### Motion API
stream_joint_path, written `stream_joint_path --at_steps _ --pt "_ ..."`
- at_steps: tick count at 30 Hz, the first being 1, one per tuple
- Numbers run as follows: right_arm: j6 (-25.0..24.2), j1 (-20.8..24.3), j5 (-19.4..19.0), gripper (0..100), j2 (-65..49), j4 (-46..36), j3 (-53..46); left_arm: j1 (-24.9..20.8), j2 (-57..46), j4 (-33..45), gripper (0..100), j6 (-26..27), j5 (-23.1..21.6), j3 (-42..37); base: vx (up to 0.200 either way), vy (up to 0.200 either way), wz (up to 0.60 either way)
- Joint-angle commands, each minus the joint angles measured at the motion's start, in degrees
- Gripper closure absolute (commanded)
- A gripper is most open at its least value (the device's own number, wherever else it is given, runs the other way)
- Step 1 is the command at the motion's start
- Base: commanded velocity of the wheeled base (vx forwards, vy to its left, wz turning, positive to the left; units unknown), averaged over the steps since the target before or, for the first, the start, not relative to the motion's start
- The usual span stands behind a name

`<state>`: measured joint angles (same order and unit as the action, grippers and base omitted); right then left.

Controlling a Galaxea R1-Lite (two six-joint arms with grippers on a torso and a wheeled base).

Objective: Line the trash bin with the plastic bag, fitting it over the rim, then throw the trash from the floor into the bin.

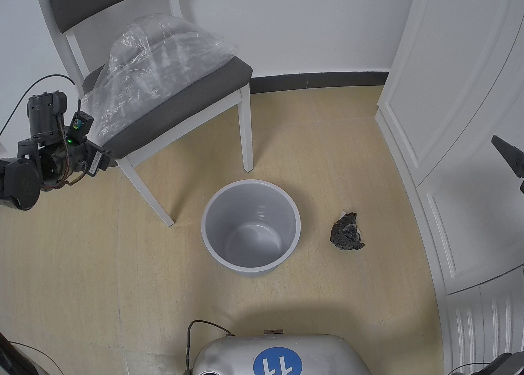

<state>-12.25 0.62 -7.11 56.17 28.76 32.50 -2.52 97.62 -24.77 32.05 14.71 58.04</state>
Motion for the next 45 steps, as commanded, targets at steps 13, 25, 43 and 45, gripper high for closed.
stream_joint_path --at_steps 13,25,43,45 --pt "-0.8 -0.2 0.0 0 1.1 0.4 0.2 0.8 8.1 -1.2 0 0.3 3.9 8.8 0.0 0.0 0.0" --pt "-1.9 -0.5 0.0 0 1.0 0.6 0.7 1.9 5.6 0.9 0 0.5 4.4 16.1 0.0 0.0 0.0" --pt "-1.9 -1.7 -0.1 0 0.9 0.6 0.7 3.1 2.8 19.2 0 -5.0 3.7 23.8 0.0 0.0 0.0" --pt "-1.8 -2.2 -0.3 0 0.8 0.6 0.6 3.1 2.9 19.5 0 -5.5 3.7 23.2 0.0 0.0 0.0"
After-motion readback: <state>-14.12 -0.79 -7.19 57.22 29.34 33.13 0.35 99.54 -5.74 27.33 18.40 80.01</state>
